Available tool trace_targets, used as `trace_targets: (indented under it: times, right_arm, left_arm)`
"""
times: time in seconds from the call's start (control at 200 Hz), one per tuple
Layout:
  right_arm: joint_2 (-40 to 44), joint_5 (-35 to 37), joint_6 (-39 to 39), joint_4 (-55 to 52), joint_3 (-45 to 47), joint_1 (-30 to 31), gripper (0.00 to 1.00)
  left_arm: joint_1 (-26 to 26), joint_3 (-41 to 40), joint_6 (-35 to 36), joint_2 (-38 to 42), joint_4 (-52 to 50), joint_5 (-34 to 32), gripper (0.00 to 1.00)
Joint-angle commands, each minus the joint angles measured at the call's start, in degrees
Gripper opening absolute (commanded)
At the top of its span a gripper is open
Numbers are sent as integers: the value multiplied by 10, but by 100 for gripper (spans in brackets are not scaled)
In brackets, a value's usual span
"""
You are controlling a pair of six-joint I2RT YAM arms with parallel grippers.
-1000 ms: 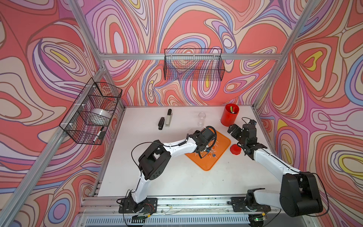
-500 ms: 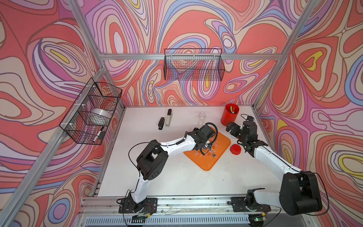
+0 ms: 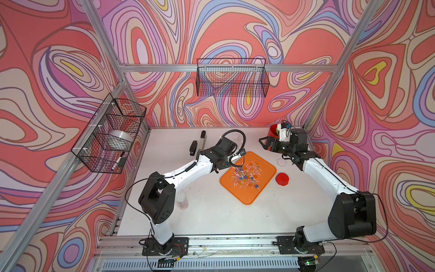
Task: Pour the candies out of the jar
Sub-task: 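Pour the candies out of the jar onto the tray, then place the jar at the center of the board.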
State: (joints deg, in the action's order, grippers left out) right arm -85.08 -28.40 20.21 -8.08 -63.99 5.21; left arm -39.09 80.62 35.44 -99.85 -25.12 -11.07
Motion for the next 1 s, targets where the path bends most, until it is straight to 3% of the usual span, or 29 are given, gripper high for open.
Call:
trace_targets:
  times: [0.0,0.13,0.406,0.711,0.992]
  right_arm:
    - [-26,-159,4,10,-9,-1,91]
    - [-40,-229,55,91,-1,23,89]
    - [-96,-240,62,102,-63,119,89]
    - [-136,-233,86,140,-92,176,91]
    - [-135,-252,83,141,-99,191,92]
  left_arm:
    - [36,-27,-164,43,31,135,0]
    - [68,-81,-216,87,95,211,0]
    - [95,-189,-277,158,250,279,0]
    - [96,-208,-276,174,259,284,0]
    - [95,-190,-278,161,242,294,0]
